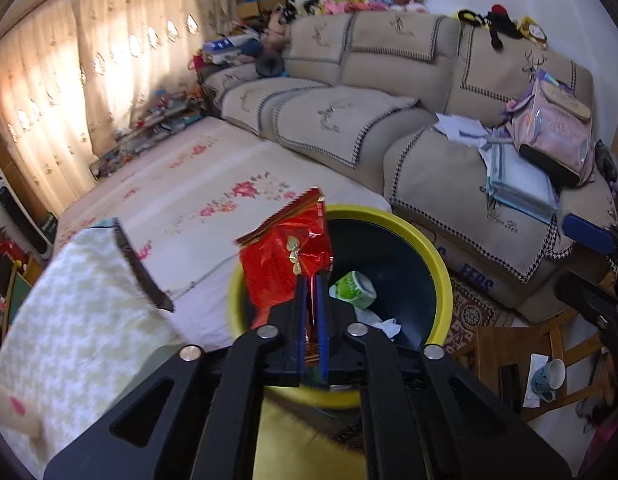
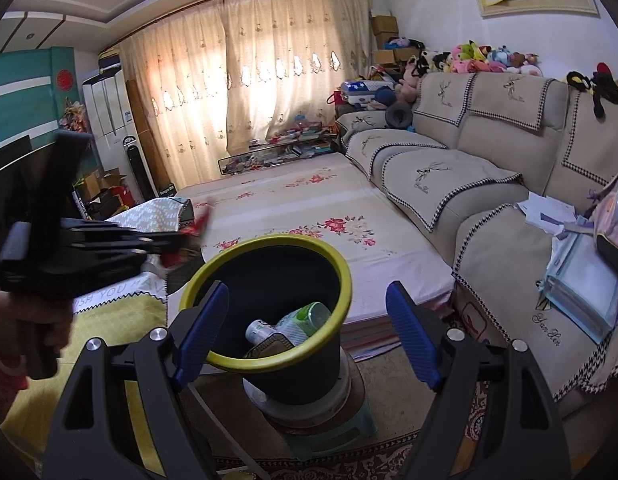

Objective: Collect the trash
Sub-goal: 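Carry the red snack bag with the left gripper and drop it into the bin, then reach the right gripper to the paper cup and grasp its rim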

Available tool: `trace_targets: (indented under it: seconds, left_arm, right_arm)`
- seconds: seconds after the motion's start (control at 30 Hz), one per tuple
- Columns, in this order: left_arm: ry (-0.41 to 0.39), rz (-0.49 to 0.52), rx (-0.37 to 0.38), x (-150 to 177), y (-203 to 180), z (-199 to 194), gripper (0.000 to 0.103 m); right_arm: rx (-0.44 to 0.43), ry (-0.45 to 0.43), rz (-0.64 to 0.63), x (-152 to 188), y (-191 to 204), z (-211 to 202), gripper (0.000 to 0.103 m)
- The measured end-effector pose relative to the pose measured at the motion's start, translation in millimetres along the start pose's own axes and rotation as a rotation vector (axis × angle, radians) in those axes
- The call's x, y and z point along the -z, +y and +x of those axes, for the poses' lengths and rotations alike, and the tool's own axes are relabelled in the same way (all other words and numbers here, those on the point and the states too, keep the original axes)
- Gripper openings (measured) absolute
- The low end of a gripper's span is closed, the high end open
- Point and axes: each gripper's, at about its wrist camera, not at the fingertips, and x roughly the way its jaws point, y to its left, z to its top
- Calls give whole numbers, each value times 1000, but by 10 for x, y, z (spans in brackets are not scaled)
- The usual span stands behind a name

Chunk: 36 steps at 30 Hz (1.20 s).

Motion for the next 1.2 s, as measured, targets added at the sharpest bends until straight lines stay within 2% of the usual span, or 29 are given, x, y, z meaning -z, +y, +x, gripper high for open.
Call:
trace_targets:
  seconds: [0.03, 0.07, 0.13, 0.2, 0.3, 0.43, 0.53, 0.67, 0.9, 1.07, 1.2]
  left_arm:
    - [11, -2, 3, -34, -24, 118, 18]
    - [27, -9, -4, -52, -43, 235, 39]
    - [19, -24, -24, -44, -21, 311, 57]
    - [16, -38, -29, -27, 21, 342, 58]
    - [-13, -85, -39, 84, 162, 99, 67]
    - [-87, -128, -99, 305, 339, -480, 76]
    - [-145, -184, -143, 584, 489, -993, 82]
    - [-200, -272, -248, 1093, 732, -1721, 90]
    - [-224, -430, -518, 2045, 1203, -2651, 98]
    - [-224, -562, -612, 2678, 1559, -3083, 98]
    - [-219, -621, -633, 3024, 1752, -3219, 98]
  right_arm:
    - [2, 3, 5, -2, -29, 11, 77]
    - [4, 6, 11, 2, -53, 26, 77]
    - [5, 9, 15, 24, -77, 30, 77]
    - [2, 12, 18, 26, -92, 43, 77]
    - [-3, 20, 14, 32, -40, 67, 77]
    - [-36, 34, -3, 46, 90, 126, 77]
    - [-84, 40, -36, 22, 306, 172, 77]
    - [-163, 43, -84, -45, 672, 229, 76]
    - [-352, 60, -221, -188, 1706, 305, 77]
    - [-510, 94, -311, -246, 2581, 390, 79]
    - [-628, 125, -397, -262, 3369, 524, 81]
